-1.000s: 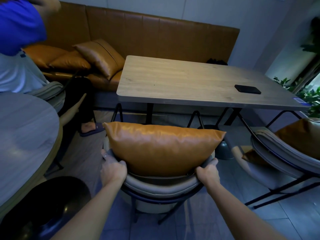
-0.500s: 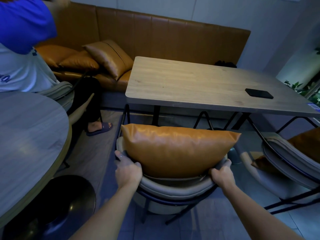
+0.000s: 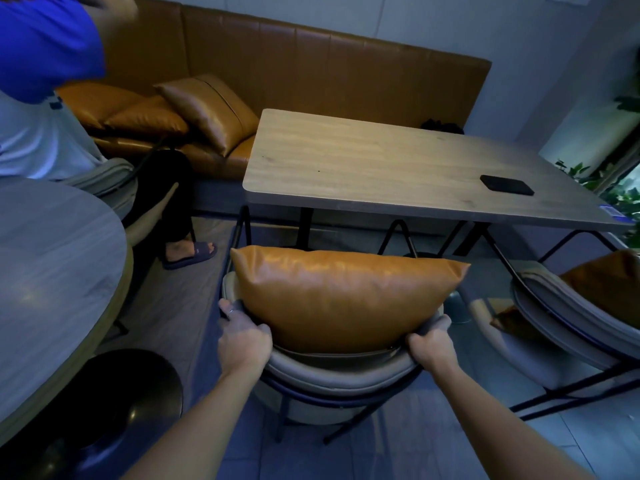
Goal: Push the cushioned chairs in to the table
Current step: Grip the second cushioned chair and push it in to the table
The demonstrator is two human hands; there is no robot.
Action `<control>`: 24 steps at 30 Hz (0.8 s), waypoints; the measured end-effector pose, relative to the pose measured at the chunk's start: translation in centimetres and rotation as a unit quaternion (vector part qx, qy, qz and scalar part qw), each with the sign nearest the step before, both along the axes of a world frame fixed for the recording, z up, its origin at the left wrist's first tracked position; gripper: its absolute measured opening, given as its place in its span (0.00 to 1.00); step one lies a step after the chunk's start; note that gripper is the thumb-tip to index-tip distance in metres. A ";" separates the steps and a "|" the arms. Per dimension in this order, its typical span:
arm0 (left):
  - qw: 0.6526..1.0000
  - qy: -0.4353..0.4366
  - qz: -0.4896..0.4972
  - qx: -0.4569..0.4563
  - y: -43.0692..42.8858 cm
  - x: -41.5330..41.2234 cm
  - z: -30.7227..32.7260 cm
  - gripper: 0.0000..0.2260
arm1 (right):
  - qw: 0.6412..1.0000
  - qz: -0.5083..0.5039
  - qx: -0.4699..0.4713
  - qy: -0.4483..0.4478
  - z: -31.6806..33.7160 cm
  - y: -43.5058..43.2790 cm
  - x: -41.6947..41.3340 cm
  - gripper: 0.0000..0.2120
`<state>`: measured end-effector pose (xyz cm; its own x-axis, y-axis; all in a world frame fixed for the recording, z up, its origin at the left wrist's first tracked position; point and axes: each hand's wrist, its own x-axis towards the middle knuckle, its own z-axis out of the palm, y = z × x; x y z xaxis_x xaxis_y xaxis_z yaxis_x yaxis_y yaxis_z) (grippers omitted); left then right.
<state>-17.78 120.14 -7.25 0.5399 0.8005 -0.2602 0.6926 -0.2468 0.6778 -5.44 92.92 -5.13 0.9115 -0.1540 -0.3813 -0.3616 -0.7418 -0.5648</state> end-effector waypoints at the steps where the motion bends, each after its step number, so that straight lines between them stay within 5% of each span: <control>1: 1.000 0.003 0.002 0.000 0.1 0.0 -0.2 0.38 | 1.000 0.002 0.003 0.000 0.0 0.0 -0.1 0.33; 18: 0.998 0.013 0.022 0.049 0.1 0.0 -0.6 0.32 | 0.999 0.024 0.044 0.014 -0.2 -1.0 0.1 0.45; 24: 0.994 0.091 -0.024 0.049 0.1 -0.2 0.4 0.39 | 0.997 0.051 0.043 0.042 0.5 -1.9 -0.1 0.48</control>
<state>-18.00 120.22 -6.83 0.5298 0.8008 -0.2792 0.7873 -0.3420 0.5130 -5.52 91.07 -4.65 0.8847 -0.0256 -0.4655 -0.3357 -0.7278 -0.5980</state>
